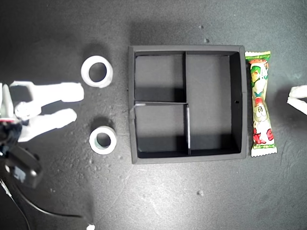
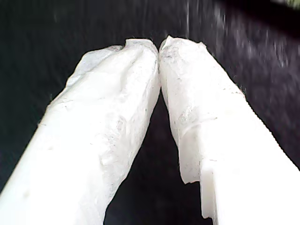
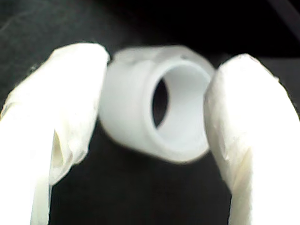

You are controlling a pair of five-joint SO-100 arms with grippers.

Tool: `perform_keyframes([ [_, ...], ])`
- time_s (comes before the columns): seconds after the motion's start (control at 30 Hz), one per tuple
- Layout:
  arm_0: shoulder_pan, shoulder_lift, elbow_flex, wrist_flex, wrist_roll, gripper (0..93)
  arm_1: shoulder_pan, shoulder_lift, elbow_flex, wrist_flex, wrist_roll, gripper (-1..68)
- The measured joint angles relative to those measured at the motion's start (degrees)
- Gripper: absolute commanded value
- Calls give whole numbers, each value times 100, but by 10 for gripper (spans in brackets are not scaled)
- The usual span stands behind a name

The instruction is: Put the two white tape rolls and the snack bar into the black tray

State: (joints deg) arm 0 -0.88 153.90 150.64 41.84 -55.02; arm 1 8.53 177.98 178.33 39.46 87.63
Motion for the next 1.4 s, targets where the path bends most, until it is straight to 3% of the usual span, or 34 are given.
perform_keyframes([
  [0.07,-97,-958,-404,-35,88,163,44,0,-44,-431,-984,-2],
  [0.2,-352,-2241,-888,-53,299,163,167,-9,-492,-299,-2399,-1],
  [0.43,-809,-3199,-1327,-53,659,167,-237,-26,-949,79,-3357,96],
  [0.67,-949,-4122,-1969,-53,879,157,-694,-26,-958,114,-3568,113],
  [1.13,-1143,-5291,-2522,-53,835,40,-439,-105,-2004,1046,-3568,162],
  [1.4,-1389,-5300,-3665,1072,888,16,-615,-2399,-3507,1354,-3568,175],
])
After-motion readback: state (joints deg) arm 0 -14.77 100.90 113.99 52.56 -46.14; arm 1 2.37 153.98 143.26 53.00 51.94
